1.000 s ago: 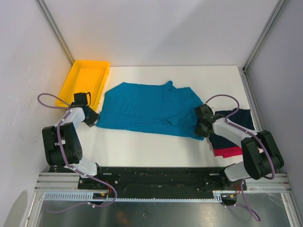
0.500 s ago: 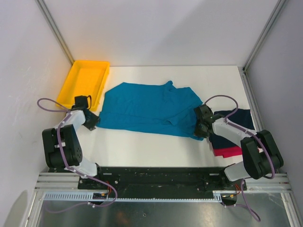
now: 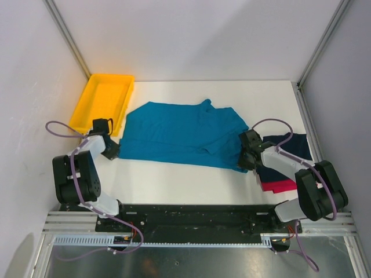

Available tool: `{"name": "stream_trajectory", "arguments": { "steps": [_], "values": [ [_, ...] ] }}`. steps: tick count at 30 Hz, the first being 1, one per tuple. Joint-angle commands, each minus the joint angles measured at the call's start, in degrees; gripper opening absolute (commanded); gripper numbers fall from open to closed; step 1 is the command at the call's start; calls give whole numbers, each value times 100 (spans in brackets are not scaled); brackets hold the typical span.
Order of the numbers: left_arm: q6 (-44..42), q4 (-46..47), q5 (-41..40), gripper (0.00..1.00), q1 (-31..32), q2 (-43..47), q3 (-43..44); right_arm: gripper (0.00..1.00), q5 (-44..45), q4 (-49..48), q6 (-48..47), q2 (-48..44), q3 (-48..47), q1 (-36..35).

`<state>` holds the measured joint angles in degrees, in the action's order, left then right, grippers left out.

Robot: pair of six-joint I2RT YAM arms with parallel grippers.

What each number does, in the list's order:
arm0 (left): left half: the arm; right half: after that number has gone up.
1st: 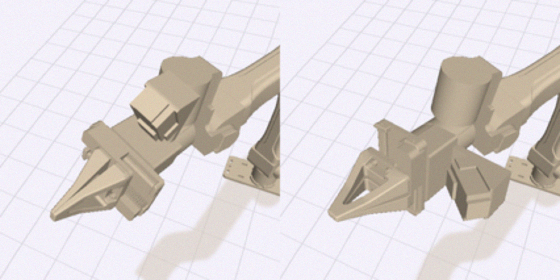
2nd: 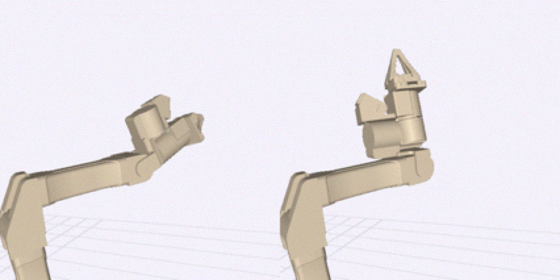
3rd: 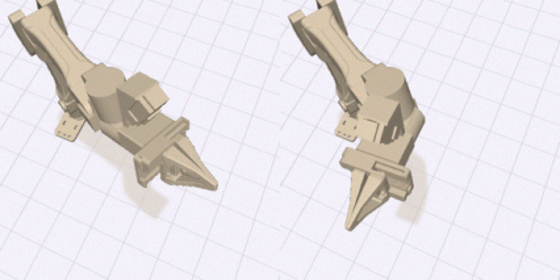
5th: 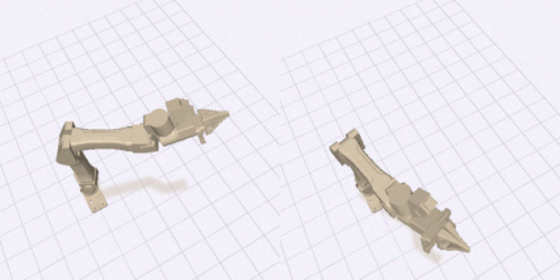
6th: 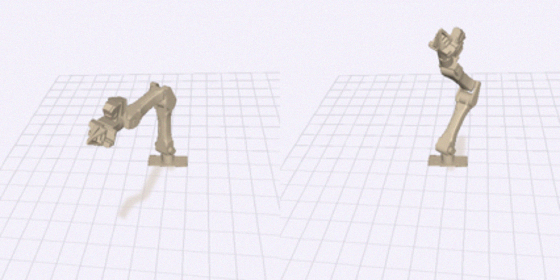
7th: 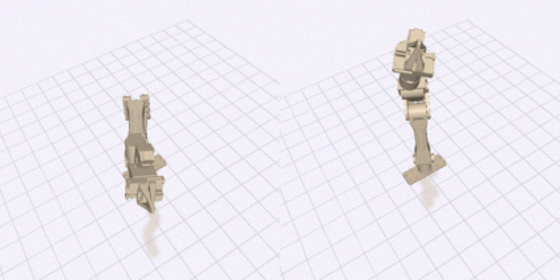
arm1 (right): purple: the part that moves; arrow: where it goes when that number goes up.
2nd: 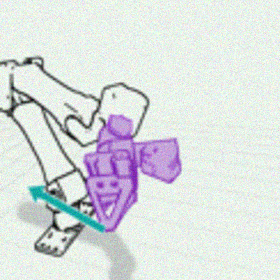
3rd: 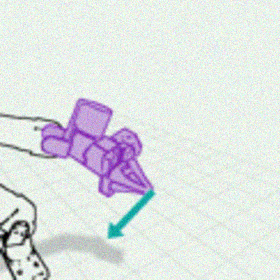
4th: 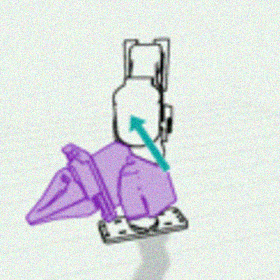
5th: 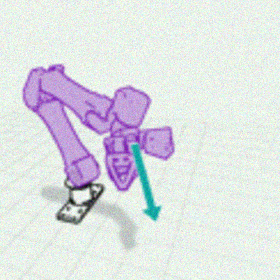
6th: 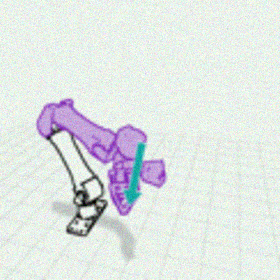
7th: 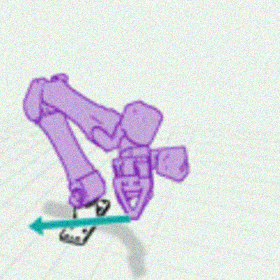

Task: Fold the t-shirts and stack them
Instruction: Fold the flattened tshirt in 1/3 of the way

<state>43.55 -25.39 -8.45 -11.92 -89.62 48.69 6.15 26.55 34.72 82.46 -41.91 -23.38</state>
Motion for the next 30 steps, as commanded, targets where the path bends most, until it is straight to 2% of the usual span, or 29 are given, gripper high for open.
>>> {"name": "stream_trajectory", "arguments": {
  "steps": [1, 7, 17, 18, 20, 21, 22, 24, 27, 30],
  "values": [
    [-12, -405, -886, 0, -42, 659, -156, 26, -489, 395, 341, -351, 614, -97],
    [254, -1004, -1492, 0, -75, 1266, -509, 26, -776, 895, 959, -1364, 1157, -558],
    [438, -1594, -1752, 1, -644, 2126, -1143, 26, -761, 1939, 2615, -2923, 1574, -2143],
    [436, -1602, -1728, 5, -684, 2187, -1165, 26, -723, 2055, 2661, -3088, 1573, -2201],
    [369, -1601, -1662, 21, -727, 2239, -1121, 28, -645, 2238, 2610, -3339, 1486, -2159],
    [200, -1605, -1520, 37, -734, 2256, -995, 29, -520, 2284, 2509, -3371, 1292, -2112],
    [67, -1603, -1419, 49, -738, 2296, -880, 30, -401, 2302, 2414, -3347, 1107, -2093],
    [-165, -1591, -1358, 64, -705, 2446, -679, 31, -109, 2316, 2221, -3154, 695, -2103],
    [-507, -1582, -1515, 74, -516, 2743, -362, 32, 354, 2190, 1802, -2638, -8, -2125],
    [-814, -1576, -1610, 77, -181, 2891, -56, 33, 565, 1690, 1431, -2057, -455, -2361]
  ]
}}
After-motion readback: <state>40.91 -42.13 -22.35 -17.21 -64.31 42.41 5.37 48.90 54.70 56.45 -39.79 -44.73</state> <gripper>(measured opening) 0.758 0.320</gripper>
